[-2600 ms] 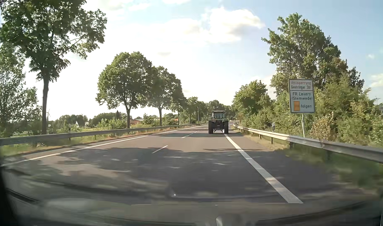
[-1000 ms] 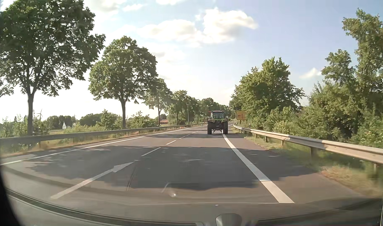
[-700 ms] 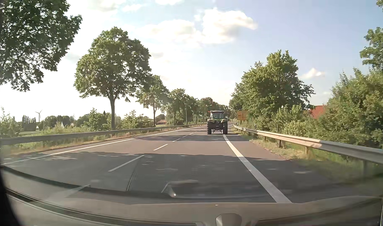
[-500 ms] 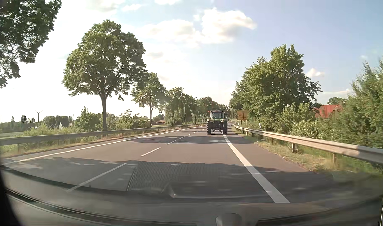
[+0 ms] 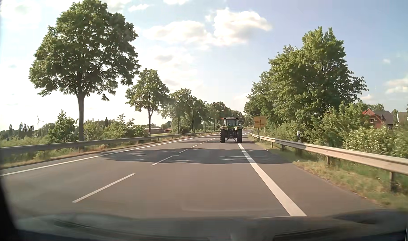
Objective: Follow the waypoints while adhering to traffic rules and regulations
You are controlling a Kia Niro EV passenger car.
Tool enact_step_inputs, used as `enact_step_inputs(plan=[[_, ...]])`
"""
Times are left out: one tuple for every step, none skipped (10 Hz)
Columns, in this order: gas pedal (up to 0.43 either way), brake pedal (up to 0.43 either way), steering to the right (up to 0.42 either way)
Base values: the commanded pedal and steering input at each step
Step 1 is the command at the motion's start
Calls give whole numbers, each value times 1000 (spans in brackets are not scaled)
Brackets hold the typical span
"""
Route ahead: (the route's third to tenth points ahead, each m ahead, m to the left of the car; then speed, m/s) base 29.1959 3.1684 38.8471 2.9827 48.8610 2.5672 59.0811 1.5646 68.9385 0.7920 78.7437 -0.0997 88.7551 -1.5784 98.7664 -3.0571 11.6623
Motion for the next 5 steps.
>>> enact_step_inputs(plan=[[110,6,6],[110,6,6],[110,6,6],[110,6,6],[110,6,6]])
